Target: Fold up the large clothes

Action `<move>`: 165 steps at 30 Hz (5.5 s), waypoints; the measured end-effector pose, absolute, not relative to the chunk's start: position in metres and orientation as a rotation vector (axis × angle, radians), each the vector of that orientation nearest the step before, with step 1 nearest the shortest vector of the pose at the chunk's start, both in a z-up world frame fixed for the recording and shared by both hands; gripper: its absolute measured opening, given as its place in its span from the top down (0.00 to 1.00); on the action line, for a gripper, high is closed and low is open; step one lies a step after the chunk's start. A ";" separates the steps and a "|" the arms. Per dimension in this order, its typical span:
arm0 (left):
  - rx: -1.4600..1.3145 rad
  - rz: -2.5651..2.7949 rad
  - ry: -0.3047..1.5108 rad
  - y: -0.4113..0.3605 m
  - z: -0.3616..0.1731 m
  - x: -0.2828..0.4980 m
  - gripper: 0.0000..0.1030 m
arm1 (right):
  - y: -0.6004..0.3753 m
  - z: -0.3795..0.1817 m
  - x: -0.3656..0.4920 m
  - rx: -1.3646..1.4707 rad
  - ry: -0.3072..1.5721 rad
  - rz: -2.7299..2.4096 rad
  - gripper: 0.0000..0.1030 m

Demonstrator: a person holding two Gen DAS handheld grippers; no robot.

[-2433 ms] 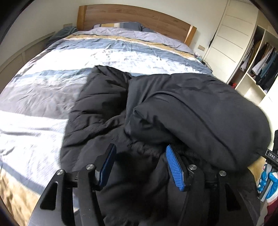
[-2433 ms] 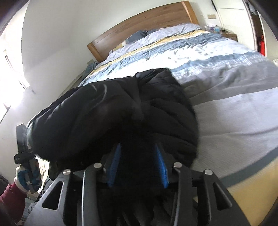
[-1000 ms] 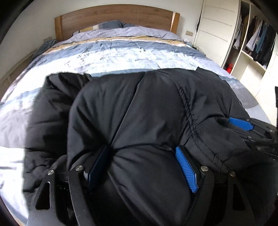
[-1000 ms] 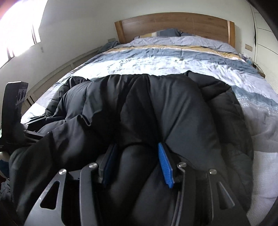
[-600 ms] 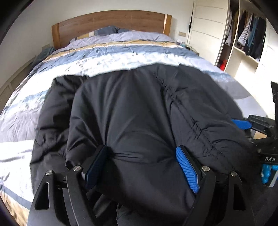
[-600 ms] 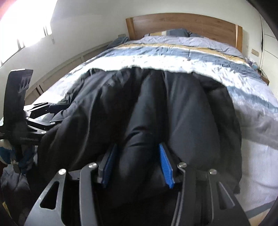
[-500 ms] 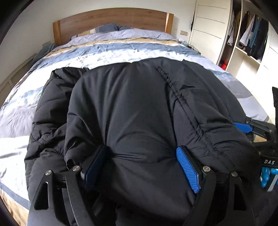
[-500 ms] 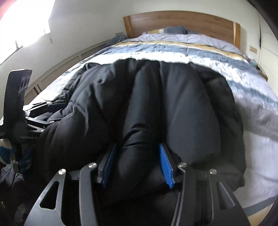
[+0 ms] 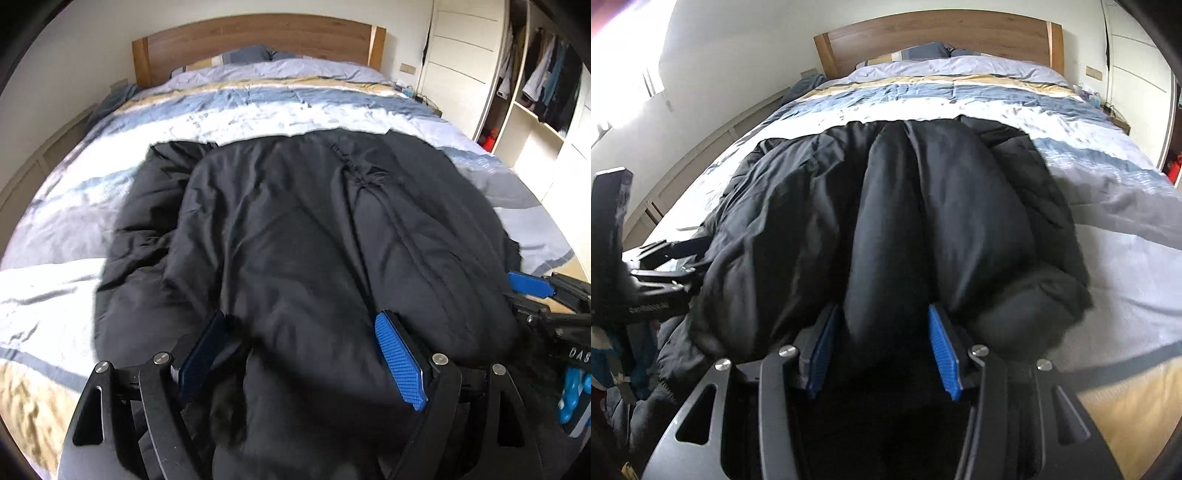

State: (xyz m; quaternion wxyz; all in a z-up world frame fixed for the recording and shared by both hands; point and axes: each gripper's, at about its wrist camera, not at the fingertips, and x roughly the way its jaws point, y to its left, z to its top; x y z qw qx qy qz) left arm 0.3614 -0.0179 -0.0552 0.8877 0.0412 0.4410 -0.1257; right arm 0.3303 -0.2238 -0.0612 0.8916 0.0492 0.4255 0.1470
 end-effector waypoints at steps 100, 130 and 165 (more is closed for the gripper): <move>-0.584 -0.350 1.064 0.205 -0.104 0.110 0.82 | -0.382 -0.110 0.056 0.731 0.906 0.278 0.88; -1.047 -0.583 0.666 0.229 0.030 0.332 0.85 | -0.443 0.030 0.283 0.842 0.530 0.260 0.89; -1.063 -0.328 0.946 0.214 -0.109 0.637 0.40 | -0.418 -0.090 0.615 0.878 0.760 0.036 0.57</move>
